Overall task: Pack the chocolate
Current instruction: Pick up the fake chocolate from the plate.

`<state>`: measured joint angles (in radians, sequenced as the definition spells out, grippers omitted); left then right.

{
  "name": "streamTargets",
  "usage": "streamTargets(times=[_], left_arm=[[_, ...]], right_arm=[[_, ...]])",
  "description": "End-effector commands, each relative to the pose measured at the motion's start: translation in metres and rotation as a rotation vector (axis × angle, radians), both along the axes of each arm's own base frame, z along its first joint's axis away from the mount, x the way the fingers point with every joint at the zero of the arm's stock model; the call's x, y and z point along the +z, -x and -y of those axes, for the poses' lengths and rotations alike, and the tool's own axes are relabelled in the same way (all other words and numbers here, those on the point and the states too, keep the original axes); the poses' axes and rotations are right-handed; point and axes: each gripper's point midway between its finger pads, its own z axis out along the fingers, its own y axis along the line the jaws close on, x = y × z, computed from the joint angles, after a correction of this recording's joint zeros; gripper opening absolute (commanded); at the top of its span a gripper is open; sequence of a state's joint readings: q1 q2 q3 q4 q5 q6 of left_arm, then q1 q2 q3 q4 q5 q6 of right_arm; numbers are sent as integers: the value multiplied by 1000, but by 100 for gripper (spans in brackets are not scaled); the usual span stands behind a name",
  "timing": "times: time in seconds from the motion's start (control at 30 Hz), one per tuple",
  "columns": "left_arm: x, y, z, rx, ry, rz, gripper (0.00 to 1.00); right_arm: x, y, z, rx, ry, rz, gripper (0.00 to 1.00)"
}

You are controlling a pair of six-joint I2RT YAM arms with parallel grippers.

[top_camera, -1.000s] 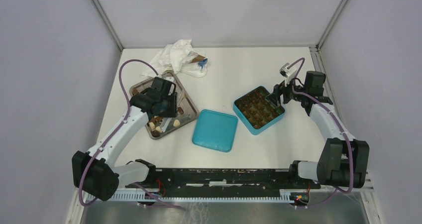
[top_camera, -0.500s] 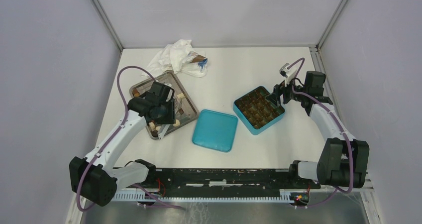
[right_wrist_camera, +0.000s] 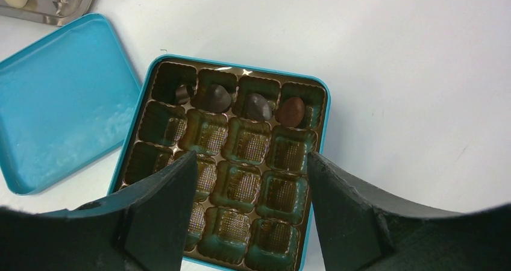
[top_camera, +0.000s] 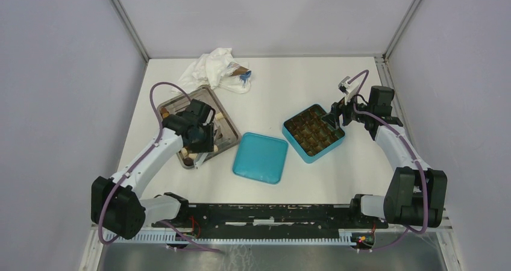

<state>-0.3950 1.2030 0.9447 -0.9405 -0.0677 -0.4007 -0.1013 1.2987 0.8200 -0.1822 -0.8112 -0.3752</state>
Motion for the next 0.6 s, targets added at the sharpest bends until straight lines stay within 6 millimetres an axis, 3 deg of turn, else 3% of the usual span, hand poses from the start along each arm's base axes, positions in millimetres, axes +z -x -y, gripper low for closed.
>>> streamTargets(times=[0.0, 0.37, 0.57], left_arm=[[1, -12, 10, 18, 39, 20, 43], [-3, -18, 11, 19, 21, 16, 42], [0, -19, 12, 16, 25, 28, 31]], right_arm=[[4, 0, -2, 24, -2, 28, 72], [5, 0, -2, 27, 0, 31, 72], [4, 0, -2, 27, -1, 29, 72]])
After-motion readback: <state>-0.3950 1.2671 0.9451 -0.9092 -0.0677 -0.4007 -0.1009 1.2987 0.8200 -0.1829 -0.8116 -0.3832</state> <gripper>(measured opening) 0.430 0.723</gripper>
